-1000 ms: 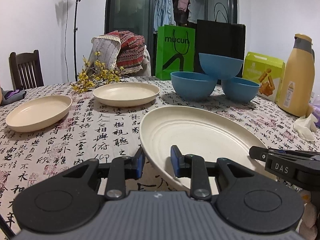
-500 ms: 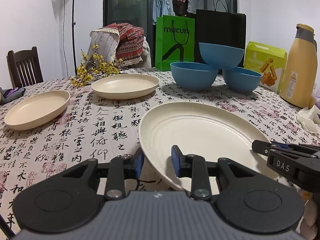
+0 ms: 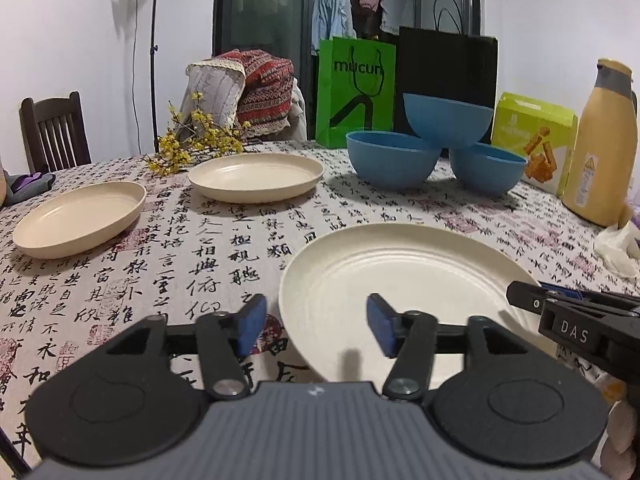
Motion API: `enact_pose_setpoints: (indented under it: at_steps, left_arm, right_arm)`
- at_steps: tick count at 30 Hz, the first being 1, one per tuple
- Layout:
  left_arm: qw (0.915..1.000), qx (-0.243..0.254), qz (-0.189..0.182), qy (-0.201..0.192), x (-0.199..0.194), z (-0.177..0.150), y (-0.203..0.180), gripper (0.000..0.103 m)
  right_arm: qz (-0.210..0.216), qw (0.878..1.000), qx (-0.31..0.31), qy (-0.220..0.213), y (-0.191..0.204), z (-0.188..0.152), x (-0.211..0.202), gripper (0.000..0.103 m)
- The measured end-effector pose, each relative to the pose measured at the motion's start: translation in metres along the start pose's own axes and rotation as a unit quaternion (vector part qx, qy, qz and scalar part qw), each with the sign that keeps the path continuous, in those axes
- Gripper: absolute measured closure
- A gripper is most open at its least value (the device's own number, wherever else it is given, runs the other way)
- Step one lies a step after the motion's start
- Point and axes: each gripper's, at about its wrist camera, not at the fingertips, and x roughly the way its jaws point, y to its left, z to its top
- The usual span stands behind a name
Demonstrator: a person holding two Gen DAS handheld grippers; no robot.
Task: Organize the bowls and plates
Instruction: 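Open both grippers to release the cream plates onto the table, then move both grippers toward the two cream plates beside the yellow flowers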
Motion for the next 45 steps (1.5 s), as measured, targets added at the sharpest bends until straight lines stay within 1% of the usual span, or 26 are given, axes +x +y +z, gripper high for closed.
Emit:
enact_pose_setpoints:
  at_steps: [1,2,4,5,6,7,8,9,10,11,13,16,20,26,31,35,38,40,45]
  left_arm:
    - [1.0,-0.003,0.0,-0.004,-0.002,0.001,0.001,0.032]
    - [0.9999,-0.006,0.002,-0.011,-0.004,0.001,0.002,0.028]
    - [0.9996,-0.009,0.005,-0.026,-0.01,0.002,0.005,0.015]
    - [0.9993,-0.011,0.006,-0.035,-0.013,0.003,0.006,0.011]
    - [0.999,-0.013,0.008,-0.043,-0.016,0.003,0.008,0.003]
    - [0.9985,-0.014,0.013,-0.052,-0.019,0.004,0.009,0.0]
    - [0.9978,-0.013,0.014,-0.063,-0.023,0.004,0.011,0.0]
    - [0.9974,-0.013,0.013,-0.07,-0.026,0.005,0.012,0.0]
    - [0.9969,-0.014,0.014,-0.076,-0.029,0.006,0.015,0.0]
    - [0.9966,-0.017,0.016,-0.079,-0.031,0.007,0.018,0.0]
    - [0.9958,-0.025,0.021,-0.085,-0.034,0.009,0.024,0.0]
    - [0.9947,-0.033,0.034,-0.091,-0.036,0.011,0.036,0.0]
    - [0.9931,-0.044,0.05,-0.097,-0.039,0.013,0.052,0.0]
    - [0.9903,-0.061,0.073,-0.102,-0.043,0.015,0.077,0.0]
    - [0.9873,-0.071,0.098,-0.103,-0.039,0.017,0.097,0.0]
    - [0.985,-0.082,0.11,-0.104,-0.037,0.017,0.112,0.0]
    - [0.9845,-0.091,0.116,-0.096,-0.033,0.014,0.12,0.0]
    - [0.9847,-0.095,0.114,-0.091,-0.032,0.012,0.123,0.0]
    - [0.9846,-0.096,0.11,-0.097,-0.033,0.008,0.123,0.0]
  right_arm:
    - [0.0,1.0,0.002,-0.001,-0.001,0.001,0.0,0.082]
    - [0.001,1.0,0.005,-0.002,-0.003,0.001,0.0,0.08]
    - [0.004,1.0,0.012,-0.004,-0.006,0.002,0.0,0.074]
    - [0.006,1.0,0.014,-0.007,-0.007,0.002,-0.001,0.072]
    - [0.007,1.0,0.016,-0.009,-0.009,0.003,-0.001,0.066]
    - [0.009,1.0,0.017,-0.012,-0.01,0.004,-0.002,0.062]
    - [0.011,1.0,0.017,-0.017,-0.011,0.005,-0.003,0.061]
    - [0.012,1.0,0.017,-0.021,-0.012,0.006,-0.005,0.057]
    - [0.014,0.999,0.017,-0.026,-0.013,0.008,-0.006,0.048]
    - [0.016,0.999,0.019,-0.03,-0.014,0.009,-0.006,0.042]
    - [0.019,0.999,0.019,-0.04,-0.015,0.012,-0.007,0.018]
    - [0.017,0.998,0.015,-0.056,-0.016,0.016,-0.008,0.001]
    - [0.01,0.997,0.005,-0.072,-0.016,0.021,-0.006,0.0]
    - [0.0,0.997,0.002,-0.082,-0.015,0.027,0.002,0.0]
    - [-0.001,0.996,0.005,-0.088,-0.015,0.033,0.009,0.0]
    - [-0.006,0.995,0.001,-0.095,-0.015,0.036,0.012,0.0]
    - [-0.003,0.996,0.004,-0.087,-0.016,0.034,0.016,0.0]
    - [-0.001,0.996,0.005,-0.09,-0.016,0.033,0.015,0.0]
    - [0.001,0.996,0.01,-0.089,-0.017,0.032,0.015,0.0]
